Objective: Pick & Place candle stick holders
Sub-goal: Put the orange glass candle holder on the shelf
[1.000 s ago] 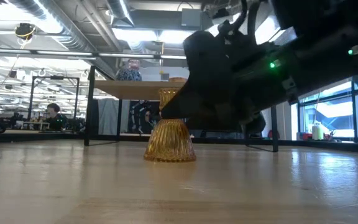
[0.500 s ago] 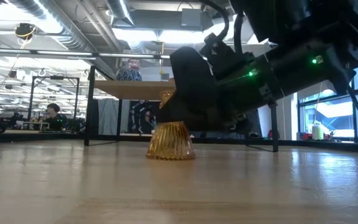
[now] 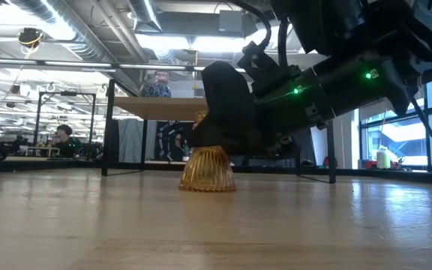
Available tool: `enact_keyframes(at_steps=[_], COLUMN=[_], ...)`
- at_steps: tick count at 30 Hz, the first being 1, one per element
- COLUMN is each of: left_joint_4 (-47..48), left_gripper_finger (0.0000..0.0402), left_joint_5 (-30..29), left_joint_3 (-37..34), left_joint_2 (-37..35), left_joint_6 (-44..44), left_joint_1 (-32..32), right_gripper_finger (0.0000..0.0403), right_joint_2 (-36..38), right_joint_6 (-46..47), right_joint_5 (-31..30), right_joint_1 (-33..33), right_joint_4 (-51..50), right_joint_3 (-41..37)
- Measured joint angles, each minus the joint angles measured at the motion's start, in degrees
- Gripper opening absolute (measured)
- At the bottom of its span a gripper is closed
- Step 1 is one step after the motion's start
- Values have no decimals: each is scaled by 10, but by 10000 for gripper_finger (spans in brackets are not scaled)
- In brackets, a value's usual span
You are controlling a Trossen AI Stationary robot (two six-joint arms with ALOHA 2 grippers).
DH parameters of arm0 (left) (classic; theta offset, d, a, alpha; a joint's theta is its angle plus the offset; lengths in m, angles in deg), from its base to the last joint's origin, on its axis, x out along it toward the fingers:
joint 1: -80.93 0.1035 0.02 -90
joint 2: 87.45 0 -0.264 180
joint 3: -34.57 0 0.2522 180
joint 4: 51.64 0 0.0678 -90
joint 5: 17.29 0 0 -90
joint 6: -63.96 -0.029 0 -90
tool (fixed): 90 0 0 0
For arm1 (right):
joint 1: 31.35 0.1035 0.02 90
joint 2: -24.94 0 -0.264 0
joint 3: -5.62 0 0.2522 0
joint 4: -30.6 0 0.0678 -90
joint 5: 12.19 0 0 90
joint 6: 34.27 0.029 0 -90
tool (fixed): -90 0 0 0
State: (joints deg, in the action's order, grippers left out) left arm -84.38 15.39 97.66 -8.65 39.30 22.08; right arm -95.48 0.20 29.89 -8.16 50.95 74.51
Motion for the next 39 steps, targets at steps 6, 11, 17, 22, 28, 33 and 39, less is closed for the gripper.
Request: enact_keyframes(at_steps=[6, 11, 17, 22, 28, 33, 39], left_joint_4=[0, 0, 0, 4, 4, 4, 4], left_gripper_finger=[2, 2, 2, 2, 2, 2, 2], left_joint_5=[0, 0, 0, 0, 0, 0, 0], left_joint_3=[0, 0, 0, 0, 0, 0, 0], left_joint_2=[0, 0, 0, 0, 0, 0, 0], left_joint_6=[-1, -1, -1, -1, -1, -1, -1], left_joint_1=[0, 0, 0, 0, 0, 0, 0], right_gripper_finger=[295, 290, 248, 199, 151, 135, 136], right_joint_2=[0, 0, 0, 0, 2, 2, 0], right_joint_6=[-7, -10, -11, -11, -19, -19, -29], right_joint_5=[2, 15, 29, 33, 29, 30, 40], right_joint_1=[-7, -10, -11, -11, -10, -10, -5], right_joint_4=[0, 4, 5, 6, 15, 21, 39], right_joint_3=[0, 0, 0, 0, 1, 1, 0])
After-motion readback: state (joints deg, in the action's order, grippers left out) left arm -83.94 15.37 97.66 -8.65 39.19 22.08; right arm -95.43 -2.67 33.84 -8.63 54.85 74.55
